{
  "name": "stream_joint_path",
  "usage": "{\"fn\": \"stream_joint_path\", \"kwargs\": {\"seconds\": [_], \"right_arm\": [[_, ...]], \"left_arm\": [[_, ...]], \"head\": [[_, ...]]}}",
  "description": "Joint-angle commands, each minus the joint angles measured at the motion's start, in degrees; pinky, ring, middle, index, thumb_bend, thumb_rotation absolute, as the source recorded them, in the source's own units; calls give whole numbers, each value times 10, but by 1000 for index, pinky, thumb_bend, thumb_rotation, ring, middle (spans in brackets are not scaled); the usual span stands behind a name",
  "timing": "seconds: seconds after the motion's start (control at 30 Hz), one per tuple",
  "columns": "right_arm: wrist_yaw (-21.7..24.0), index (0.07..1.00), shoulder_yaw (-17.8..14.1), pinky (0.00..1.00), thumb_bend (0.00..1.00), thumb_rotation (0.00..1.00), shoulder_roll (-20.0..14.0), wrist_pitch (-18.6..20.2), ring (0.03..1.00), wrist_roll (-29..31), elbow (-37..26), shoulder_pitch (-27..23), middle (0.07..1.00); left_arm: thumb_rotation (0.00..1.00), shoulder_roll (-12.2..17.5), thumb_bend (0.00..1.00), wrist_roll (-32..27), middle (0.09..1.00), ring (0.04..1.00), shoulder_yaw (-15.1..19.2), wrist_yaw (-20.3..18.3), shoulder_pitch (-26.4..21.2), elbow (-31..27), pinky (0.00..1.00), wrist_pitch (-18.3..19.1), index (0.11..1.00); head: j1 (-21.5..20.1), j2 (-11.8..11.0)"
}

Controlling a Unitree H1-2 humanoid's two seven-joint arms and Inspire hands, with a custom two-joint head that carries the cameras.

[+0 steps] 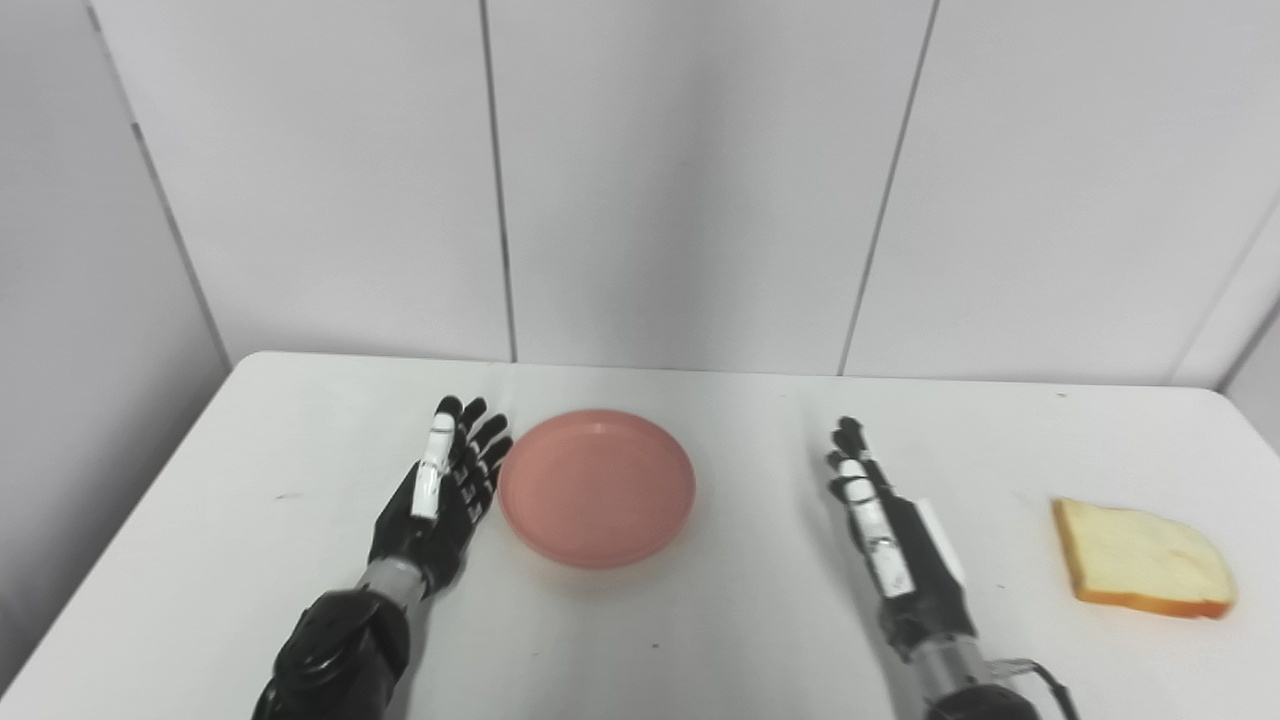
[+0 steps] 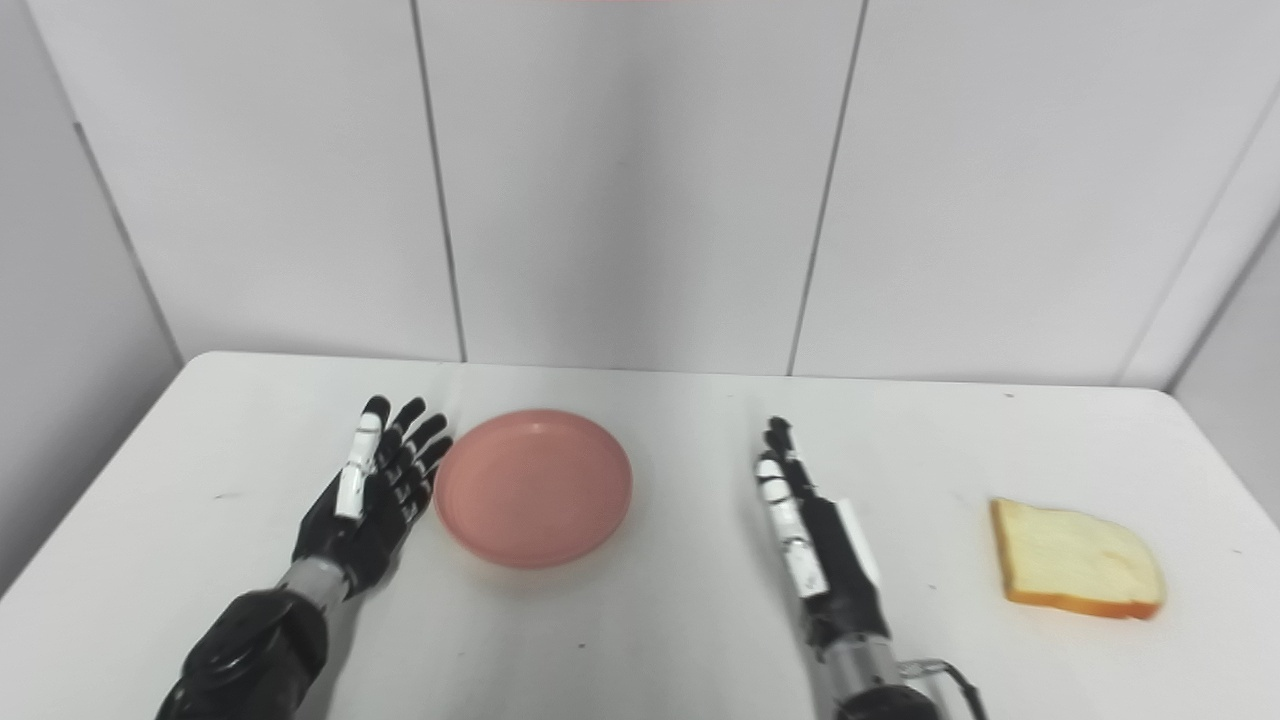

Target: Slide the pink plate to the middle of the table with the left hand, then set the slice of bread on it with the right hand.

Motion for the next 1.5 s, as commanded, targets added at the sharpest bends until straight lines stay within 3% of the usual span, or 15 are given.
{"fn": "stream_joint_path", "kwargs": {"seconds": [0.0,0.23,0.63,1.07,1.47], "right_arm": [[-7,1000,-1,974,208,1000,5,-7,984,-3,-26,-21,1000],[-8,1000,-2,975,231,1000,9,3,987,-2,-36,-25,1000],[-13,994,0,970,231,1000,14,24,987,-11,-56,-26,991],[-11,995,-5,971,238,1000,15,28,990,1,-59,-28,994],[-5,1000,-7,991,250,1000,9,29,1000,7,-66,-31,1000]], "left_arm": [[1000,-6,602,4,993,991,-11,-10,-12,-38,999,16,991],[1000,-17,566,27,1000,995,-41,-13,5,-67,1000,35,1000],[1000,-18,589,45,990,989,-81,-46,21,-81,999,25,998],[1000,-22,591,47,1000,1000,-72,-52,22,-93,1000,25,1000],[1000,-49,560,59,998,994,-49,-14,31,-144,1000,11,998]], "head": [[-6,6],[-16,19],[-22,35],[-25,39],[-28,37]]}}
